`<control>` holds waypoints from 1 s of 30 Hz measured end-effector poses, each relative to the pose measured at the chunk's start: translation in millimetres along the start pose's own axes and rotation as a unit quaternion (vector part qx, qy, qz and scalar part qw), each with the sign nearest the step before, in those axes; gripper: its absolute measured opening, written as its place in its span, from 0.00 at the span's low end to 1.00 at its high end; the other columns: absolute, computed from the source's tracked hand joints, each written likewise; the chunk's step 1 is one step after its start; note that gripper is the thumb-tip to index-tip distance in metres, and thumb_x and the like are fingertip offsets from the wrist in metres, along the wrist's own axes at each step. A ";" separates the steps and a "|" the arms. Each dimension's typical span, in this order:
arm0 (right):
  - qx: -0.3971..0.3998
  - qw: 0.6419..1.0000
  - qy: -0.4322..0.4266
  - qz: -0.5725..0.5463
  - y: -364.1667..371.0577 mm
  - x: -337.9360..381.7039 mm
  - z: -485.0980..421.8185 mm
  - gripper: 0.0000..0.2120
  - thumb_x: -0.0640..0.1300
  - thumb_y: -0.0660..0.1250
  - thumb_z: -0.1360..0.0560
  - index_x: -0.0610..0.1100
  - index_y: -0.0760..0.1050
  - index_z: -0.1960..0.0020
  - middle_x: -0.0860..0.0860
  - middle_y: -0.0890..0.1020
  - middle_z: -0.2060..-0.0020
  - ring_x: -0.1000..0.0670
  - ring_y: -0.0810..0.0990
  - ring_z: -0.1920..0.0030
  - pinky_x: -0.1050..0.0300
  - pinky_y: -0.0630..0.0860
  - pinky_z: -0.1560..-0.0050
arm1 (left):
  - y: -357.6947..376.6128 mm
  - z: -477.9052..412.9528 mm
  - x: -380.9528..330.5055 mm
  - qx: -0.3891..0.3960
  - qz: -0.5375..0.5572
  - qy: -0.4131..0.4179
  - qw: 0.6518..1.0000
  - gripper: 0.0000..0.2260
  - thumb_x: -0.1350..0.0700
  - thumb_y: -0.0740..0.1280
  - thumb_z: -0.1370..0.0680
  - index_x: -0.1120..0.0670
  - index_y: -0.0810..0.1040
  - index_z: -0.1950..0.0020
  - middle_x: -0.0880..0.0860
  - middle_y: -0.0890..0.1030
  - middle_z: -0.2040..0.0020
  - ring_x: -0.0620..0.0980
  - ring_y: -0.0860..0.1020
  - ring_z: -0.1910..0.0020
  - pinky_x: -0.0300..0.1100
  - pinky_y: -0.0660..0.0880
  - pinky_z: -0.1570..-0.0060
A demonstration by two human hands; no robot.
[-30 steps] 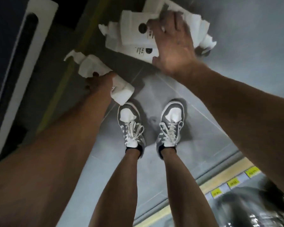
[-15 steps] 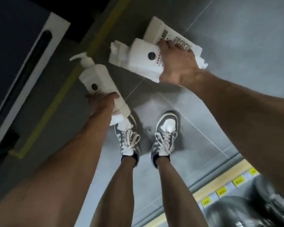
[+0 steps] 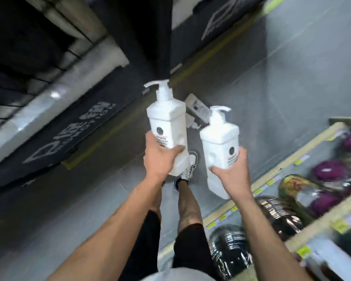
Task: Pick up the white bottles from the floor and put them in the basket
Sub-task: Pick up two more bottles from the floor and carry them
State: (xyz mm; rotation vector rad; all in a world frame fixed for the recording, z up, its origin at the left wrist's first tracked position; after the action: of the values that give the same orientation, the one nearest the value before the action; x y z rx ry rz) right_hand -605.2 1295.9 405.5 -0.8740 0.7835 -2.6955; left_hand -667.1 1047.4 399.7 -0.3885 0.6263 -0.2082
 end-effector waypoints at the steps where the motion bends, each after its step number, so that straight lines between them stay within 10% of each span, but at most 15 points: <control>1: 0.002 1.000 -0.007 -0.005 -14.9 16.6 20.7 0.36 0.46 0.83 0.42 0.57 0.65 0.43 0.54 0.81 0.48 0.49 0.82 0.49 0.51 0.79 0.48 | -11.0 21.5 -14.6 0.006 0.019 0.005 1.000 0.31 0.45 0.80 0.40 0.40 0.66 0.44 0.36 0.78 0.50 0.47 0.79 0.49 0.53 0.76 0.43; 9: 0.003 0.992 -0.090 -0.089 -105.8 150.7 162.1 0.37 0.37 0.84 0.39 0.53 0.69 0.38 0.56 0.81 0.48 0.52 0.82 0.47 0.55 0.79 0.52 | -129.7 153.5 -110.9 0.052 0.089 0.080 0.991 0.34 0.46 0.83 0.42 0.33 0.68 0.42 0.35 0.80 0.47 0.44 0.81 0.46 0.56 0.79 0.43; 17: 0.015 0.967 -0.233 -0.105 -130.0 243.7 249.6 0.45 0.49 0.82 0.43 0.56 0.68 0.30 0.65 0.81 0.47 0.60 0.81 0.47 0.57 0.77 0.50 | -255.2 248.9 -166.9 0.018 0.018 0.183 0.983 0.39 0.47 0.82 0.39 0.40 0.67 0.33 0.39 0.79 0.44 0.41 0.78 0.45 0.53 0.77 0.42; 30: 0.133 0.876 -0.444 0.132 -108.0 301.5 317.3 0.47 0.56 0.82 0.41 0.68 0.58 0.30 0.71 0.72 0.46 0.61 0.75 0.48 0.54 0.76 0.48 | -311.0 365.9 -86.5 -0.215 0.099 0.046 0.970 0.34 0.49 0.82 0.39 0.35 0.67 0.41 0.38 0.81 0.51 0.42 0.79 0.50 0.49 0.75 0.49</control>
State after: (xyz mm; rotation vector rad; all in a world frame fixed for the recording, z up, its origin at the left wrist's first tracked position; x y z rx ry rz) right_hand -662.6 1149.2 827.9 -1.5824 0.2713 -1.7736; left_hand -536.8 897.4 845.3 -0.7328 0.7987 0.1056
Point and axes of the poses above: each hand's wrist, its own z-axis away from the middle knuckle, its own y-axis out of the palm, x = y × z, the point moved 6 cm from there along -z, towards the middle knuckle
